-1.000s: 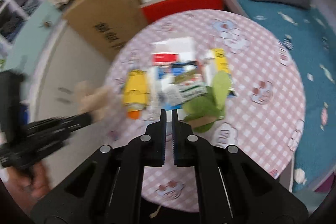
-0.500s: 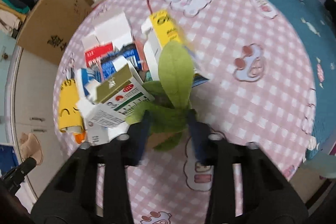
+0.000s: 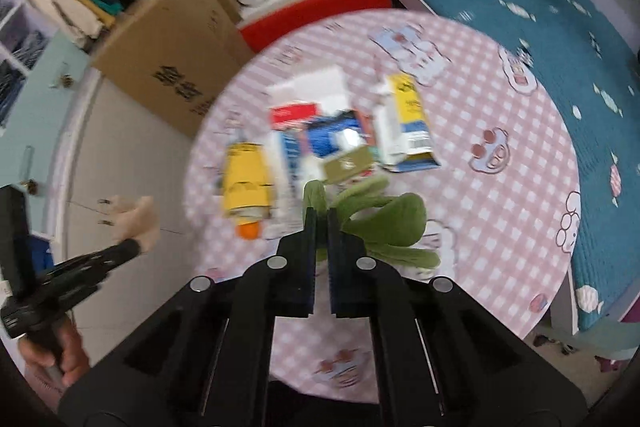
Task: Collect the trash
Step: 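Carry both items to the bin while the left tool opens, dropping the tan paper in, then open the right tool over the bin to drop the green leaves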
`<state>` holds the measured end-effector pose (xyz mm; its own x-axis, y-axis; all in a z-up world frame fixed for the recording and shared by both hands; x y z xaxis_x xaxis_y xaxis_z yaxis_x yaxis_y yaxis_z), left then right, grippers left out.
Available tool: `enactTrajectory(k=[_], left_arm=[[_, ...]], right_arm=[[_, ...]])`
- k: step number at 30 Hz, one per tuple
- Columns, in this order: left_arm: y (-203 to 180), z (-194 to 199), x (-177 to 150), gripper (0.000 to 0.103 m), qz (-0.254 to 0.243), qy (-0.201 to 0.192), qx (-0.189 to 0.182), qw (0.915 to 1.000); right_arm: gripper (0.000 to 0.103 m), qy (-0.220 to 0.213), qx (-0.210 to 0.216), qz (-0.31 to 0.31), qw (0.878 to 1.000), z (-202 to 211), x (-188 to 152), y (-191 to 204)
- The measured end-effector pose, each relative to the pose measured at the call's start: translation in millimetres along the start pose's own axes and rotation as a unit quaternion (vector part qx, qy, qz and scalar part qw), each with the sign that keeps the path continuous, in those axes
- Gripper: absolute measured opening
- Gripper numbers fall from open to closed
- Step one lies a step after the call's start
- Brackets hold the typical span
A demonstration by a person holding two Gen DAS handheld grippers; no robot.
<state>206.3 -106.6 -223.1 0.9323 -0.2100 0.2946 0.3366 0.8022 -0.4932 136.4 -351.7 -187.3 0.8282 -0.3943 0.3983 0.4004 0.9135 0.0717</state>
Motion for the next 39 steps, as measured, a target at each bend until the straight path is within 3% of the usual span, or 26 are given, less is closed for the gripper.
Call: enactTrajectory(k=[7, 12, 20, 28, 29, 31, 32, 33, 39], left_arm=[[29, 37, -23, 0.004, -0.015, -0.007, -0.005, 0.9999], [75, 66, -48, 0.004, 0.010, -0.008, 0.010, 0.9999], [174, 111, -96, 0.004, 0.102, -0.009, 0.059, 0.9930], [242, 135, -122, 0.006, 0.172, -0.008, 0.084, 0.9815], [248, 136, -123, 0.010, 0.176, -0.004, 0.084, 0.9808], [258, 136, -126, 0.034, 0.186, 0.008, 0.081, 0.9792], [261, 136, -127, 0.050, 0.191, 0.007, 0.082, 0.9782], [265, 139, -129, 0.056, 0.196, 0.001, 0.087, 0.9767], [274, 149, -139, 0.059, 0.218, -0.013, 0.095, 0.9711]], right_arm=[[0.005, -0.018, 0.046, 0.013, 0.999, 37, -25, 71], [0.005, -0.002, 0.082, 0.073, 0.994, 36, -55, 147], [0.005, 0.042, 0.130, 0.197, 0.971, 12, -102, 277], [0.005, 0.065, 0.144, 0.279, 0.947, -2, -138, 358], [0.005, 0.067, 0.144, 0.287, 0.945, -3, -141, 365], [0.005, 0.068, 0.142, 0.299, 0.941, -4, -146, 375], [0.005, 0.072, 0.141, 0.304, 0.939, -6, -148, 381], [0.005, 0.074, 0.140, 0.307, 0.938, -7, -150, 384], [0.005, 0.083, 0.137, 0.319, 0.934, -11, -159, 397]])
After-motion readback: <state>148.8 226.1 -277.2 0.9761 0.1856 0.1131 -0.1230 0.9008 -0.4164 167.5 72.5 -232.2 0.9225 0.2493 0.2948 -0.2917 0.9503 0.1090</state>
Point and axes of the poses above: each gripper's, at about its wrist camera, not at the fingertips, and z roughly against the way its jaws point, y to its left, x to its top, the point moved 1 cm from there along -z, roughly the way its jaws point, and after that the axes turned 14 degrees about -x, right-handed, at the moved point
